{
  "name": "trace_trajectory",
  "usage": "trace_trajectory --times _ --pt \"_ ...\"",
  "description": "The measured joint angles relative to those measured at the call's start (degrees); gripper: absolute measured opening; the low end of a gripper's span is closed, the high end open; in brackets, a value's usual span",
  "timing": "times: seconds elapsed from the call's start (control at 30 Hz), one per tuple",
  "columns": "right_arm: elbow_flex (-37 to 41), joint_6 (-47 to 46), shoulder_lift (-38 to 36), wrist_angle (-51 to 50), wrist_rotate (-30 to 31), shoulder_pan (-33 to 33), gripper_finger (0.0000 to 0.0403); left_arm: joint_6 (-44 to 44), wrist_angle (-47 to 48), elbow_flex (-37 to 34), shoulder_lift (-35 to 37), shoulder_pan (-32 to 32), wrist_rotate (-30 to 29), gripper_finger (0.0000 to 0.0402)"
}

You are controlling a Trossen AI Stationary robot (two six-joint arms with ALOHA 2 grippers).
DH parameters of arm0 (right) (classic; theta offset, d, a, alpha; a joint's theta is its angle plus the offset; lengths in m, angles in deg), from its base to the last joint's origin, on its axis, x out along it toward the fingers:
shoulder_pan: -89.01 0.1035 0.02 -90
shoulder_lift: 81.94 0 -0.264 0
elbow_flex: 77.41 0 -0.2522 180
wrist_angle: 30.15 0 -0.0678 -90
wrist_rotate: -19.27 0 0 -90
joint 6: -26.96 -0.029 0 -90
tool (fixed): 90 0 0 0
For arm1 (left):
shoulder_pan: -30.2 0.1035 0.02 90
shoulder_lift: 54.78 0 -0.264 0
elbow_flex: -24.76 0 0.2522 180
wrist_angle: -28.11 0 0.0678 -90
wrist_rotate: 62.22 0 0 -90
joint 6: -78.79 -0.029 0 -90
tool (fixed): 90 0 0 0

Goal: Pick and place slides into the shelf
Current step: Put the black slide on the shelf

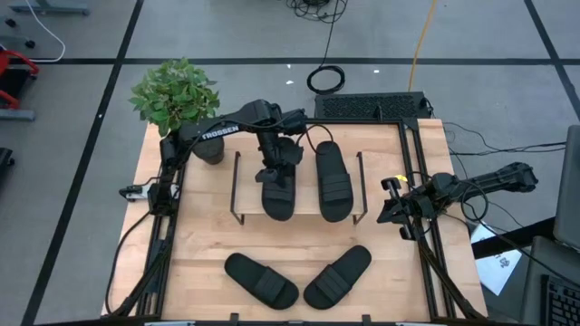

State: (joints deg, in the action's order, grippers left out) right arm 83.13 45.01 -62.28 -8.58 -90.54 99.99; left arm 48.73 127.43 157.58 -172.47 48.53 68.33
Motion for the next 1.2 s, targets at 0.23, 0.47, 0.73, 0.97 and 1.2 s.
trace_trajectory --times 0.23,0.47,0.73,0.97,1.2 --pt "0.00 -0.83 0.00 0.05 -0.01 0.00 0.0000 2.94 -1.49 0.02 0.02 -0.04 -3.34 0.0075" --pt "0.00 -0.83 0.00 0.21 0.00 0.00 0.0000 4.79 -2.15 0.02 0.04 -0.26 -6.14 0.0160" --pt "0.00 -0.85 0.00 0.36 -0.02 0.00 0.0000 4.80 -2.55 0.01 1.02 -1.91 -10.97 0.0247" --pt "0.00 -2.16 0.02 1.07 -0.02 0.00 0.0000 3.60 -2.97 -0.13 3.34 -3.08 -16.23 0.0303" --pt "0.00 -2.16 0.04 1.28 -0.20 0.00 0.0000 1.66 -5.36 -0.13 6.36 -4.24 -23.41 0.0335"
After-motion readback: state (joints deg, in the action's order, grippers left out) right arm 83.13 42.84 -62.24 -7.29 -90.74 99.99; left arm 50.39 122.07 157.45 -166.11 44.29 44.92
